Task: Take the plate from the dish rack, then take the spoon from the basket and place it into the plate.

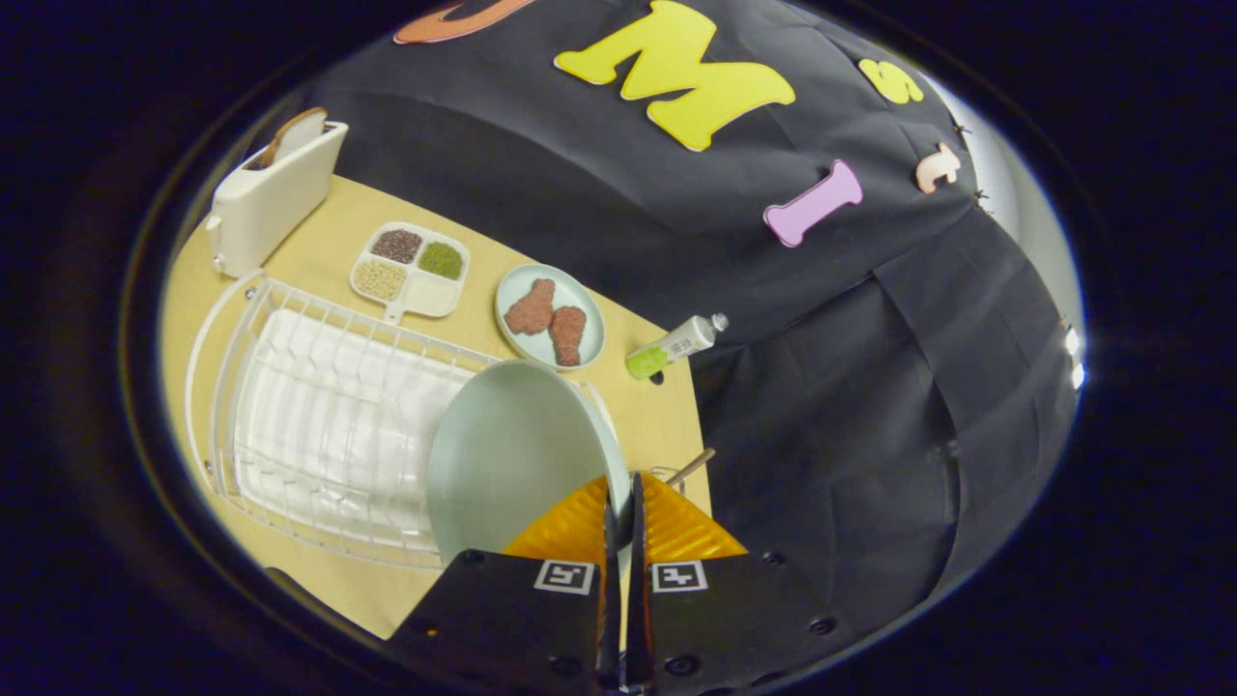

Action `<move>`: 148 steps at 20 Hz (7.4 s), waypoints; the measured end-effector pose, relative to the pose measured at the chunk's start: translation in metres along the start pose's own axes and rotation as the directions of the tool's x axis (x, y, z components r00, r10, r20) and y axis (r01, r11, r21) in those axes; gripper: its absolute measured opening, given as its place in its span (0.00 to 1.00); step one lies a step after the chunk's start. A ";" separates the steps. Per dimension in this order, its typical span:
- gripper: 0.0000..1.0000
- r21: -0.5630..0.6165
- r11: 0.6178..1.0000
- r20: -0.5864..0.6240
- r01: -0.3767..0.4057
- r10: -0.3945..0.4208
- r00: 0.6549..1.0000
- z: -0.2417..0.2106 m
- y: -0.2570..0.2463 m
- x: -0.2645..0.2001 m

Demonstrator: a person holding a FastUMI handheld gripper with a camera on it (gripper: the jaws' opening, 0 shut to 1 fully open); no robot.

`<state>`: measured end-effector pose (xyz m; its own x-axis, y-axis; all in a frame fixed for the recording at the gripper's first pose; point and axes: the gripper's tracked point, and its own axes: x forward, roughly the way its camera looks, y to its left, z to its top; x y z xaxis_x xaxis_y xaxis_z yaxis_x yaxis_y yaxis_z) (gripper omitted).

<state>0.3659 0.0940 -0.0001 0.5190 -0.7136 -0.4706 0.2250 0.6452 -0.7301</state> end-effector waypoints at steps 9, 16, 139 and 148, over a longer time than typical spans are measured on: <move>0.08 0.216 0.870 0.181 -0.443 0.410 0.894 -0.065 -0.007 -0.013; 0.08 0.238 0.709 0.225 -0.664 0.625 0.748 -0.178 0.012 0.006; 1.00 0.348 0.724 0.811 -0.596 0.086 0.578 -0.268 -0.044 0.003; 1.00 0.333 0.725 0.780 -0.603 0.147 0.608 -0.287 -0.085 -0.047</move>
<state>0.0863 -0.0056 -0.0583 0.9921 -0.1257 -0.0068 0.1247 0.9890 -0.0801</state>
